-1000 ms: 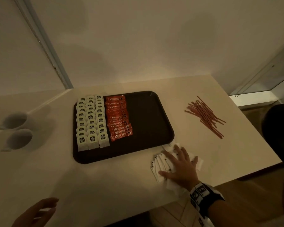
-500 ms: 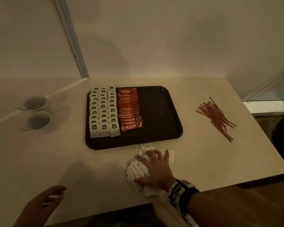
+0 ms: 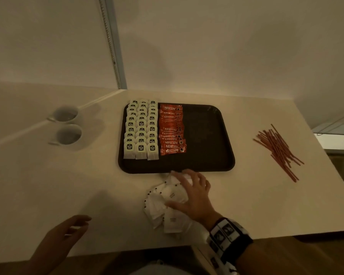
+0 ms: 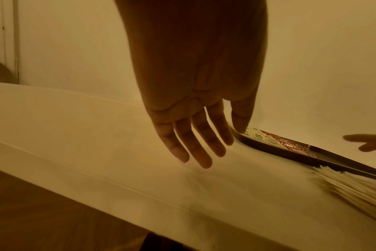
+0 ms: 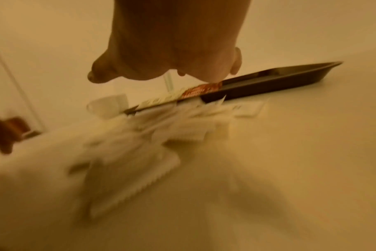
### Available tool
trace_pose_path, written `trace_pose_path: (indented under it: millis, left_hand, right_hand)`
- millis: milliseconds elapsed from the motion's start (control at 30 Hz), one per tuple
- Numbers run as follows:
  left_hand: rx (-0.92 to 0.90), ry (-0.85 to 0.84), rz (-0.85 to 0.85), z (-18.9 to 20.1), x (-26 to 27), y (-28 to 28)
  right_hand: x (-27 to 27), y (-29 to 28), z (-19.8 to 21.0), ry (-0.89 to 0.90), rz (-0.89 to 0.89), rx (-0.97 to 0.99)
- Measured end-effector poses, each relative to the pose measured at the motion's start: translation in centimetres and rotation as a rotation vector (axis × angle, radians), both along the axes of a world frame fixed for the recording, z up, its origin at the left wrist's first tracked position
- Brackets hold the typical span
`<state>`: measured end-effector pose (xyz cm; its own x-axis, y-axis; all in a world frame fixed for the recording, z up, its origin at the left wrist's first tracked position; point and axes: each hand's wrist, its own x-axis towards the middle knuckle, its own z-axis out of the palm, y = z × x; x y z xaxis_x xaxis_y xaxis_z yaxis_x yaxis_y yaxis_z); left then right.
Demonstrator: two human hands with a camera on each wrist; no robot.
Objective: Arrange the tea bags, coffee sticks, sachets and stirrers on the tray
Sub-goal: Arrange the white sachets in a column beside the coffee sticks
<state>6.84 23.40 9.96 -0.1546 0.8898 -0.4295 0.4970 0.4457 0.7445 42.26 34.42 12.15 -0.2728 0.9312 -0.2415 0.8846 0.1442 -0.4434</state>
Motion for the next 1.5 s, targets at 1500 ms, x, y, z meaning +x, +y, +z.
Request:
trace_pose_path:
  millis: [1500]
  left_hand:
    - [0.142, -0.041, -0.105, 4.8, 2.8, 6.2]
  right_hand:
    - [-5.8, 6.6, 3.5, -0.12, 0.526, -0.463]
